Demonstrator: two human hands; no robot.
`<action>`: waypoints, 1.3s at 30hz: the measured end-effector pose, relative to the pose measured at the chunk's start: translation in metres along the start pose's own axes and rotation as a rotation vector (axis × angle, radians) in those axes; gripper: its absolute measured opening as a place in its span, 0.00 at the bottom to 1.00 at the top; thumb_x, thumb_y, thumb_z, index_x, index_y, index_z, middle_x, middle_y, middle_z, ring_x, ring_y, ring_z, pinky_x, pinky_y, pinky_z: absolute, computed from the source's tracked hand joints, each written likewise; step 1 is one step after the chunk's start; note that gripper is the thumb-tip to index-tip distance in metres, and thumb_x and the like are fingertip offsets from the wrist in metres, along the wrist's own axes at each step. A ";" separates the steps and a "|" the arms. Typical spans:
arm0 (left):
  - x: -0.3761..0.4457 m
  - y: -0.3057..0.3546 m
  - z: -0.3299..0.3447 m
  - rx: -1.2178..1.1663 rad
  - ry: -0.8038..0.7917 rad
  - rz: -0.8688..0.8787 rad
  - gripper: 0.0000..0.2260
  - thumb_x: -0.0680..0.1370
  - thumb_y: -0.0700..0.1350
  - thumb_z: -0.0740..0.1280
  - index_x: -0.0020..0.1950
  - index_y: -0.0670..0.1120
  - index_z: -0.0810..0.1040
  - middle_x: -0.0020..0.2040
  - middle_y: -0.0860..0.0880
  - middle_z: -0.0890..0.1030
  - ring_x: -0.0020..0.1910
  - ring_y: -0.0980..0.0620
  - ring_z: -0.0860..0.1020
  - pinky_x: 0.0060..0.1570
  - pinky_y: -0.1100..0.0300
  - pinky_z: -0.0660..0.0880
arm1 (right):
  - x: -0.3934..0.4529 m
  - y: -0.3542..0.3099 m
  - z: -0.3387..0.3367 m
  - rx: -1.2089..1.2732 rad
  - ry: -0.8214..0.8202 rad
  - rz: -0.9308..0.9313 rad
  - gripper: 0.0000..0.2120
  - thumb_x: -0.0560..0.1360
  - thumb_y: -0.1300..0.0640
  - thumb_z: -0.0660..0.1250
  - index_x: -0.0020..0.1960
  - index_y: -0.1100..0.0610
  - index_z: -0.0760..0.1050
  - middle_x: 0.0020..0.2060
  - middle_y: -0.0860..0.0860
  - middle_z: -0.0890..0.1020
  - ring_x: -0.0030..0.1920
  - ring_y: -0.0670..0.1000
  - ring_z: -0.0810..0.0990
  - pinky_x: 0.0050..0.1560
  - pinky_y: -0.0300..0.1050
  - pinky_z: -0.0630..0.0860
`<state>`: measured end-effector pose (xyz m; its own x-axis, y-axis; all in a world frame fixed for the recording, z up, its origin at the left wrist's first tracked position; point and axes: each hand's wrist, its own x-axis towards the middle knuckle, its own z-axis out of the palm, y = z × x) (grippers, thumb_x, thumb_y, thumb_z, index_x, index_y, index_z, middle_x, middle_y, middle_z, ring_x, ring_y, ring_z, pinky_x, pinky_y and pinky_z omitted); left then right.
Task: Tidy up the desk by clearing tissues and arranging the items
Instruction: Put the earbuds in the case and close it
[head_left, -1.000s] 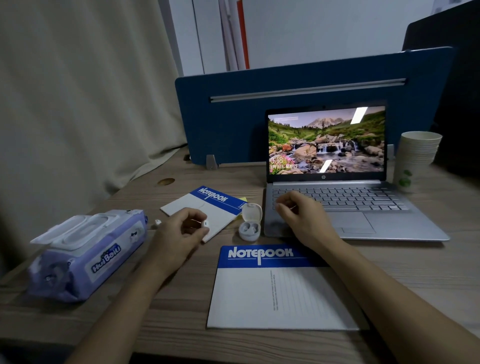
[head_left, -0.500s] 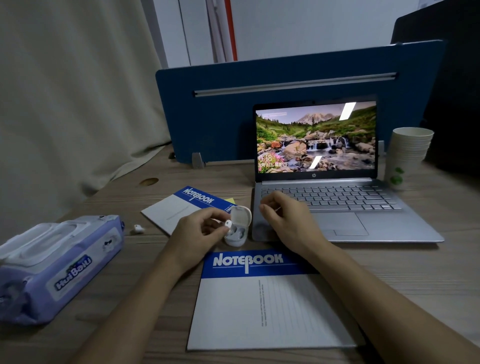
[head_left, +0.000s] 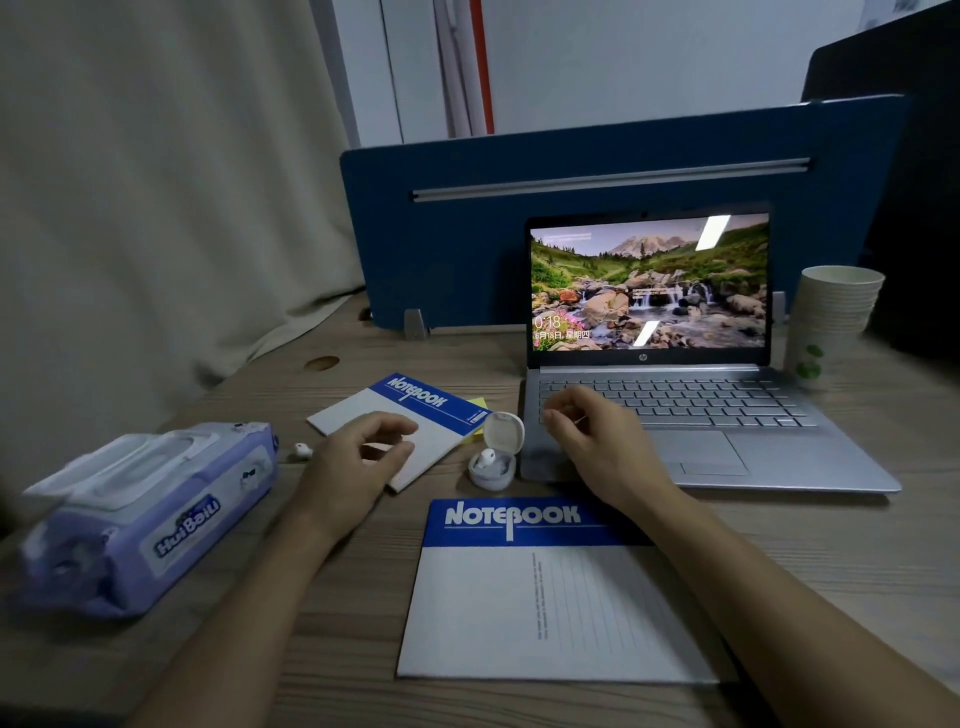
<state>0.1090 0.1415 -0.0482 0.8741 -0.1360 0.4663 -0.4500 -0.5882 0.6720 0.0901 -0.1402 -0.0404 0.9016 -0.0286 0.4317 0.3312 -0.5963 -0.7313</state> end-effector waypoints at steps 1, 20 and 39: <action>-0.002 -0.007 -0.008 0.008 0.026 -0.032 0.09 0.78 0.45 0.69 0.53 0.60 0.79 0.52 0.61 0.80 0.50 0.61 0.78 0.44 0.65 0.74 | 0.000 0.000 0.000 0.000 -0.003 -0.004 0.06 0.79 0.51 0.63 0.53 0.50 0.77 0.44 0.44 0.81 0.44 0.42 0.78 0.44 0.39 0.77; 0.005 -0.076 -0.063 0.235 0.099 -0.274 0.18 0.74 0.47 0.73 0.63 0.54 0.75 0.55 0.55 0.76 0.54 0.54 0.76 0.52 0.54 0.73 | 0.000 0.001 0.003 -0.021 -0.003 -0.036 0.05 0.79 0.53 0.64 0.52 0.51 0.78 0.42 0.44 0.81 0.42 0.41 0.78 0.38 0.32 0.73; -0.015 -0.016 -0.039 -0.018 0.001 -0.123 0.09 0.76 0.44 0.71 0.52 0.58 0.79 0.50 0.58 0.83 0.49 0.67 0.79 0.37 0.73 0.75 | 0.001 0.001 0.005 -0.056 -0.028 -0.021 0.06 0.79 0.53 0.63 0.53 0.51 0.77 0.45 0.45 0.81 0.44 0.42 0.78 0.41 0.35 0.74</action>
<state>0.0961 0.1843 -0.0432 0.9226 -0.0629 0.3806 -0.3429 -0.5859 0.7343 0.0928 -0.1370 -0.0431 0.9022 0.0064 0.4312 0.3349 -0.6404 -0.6912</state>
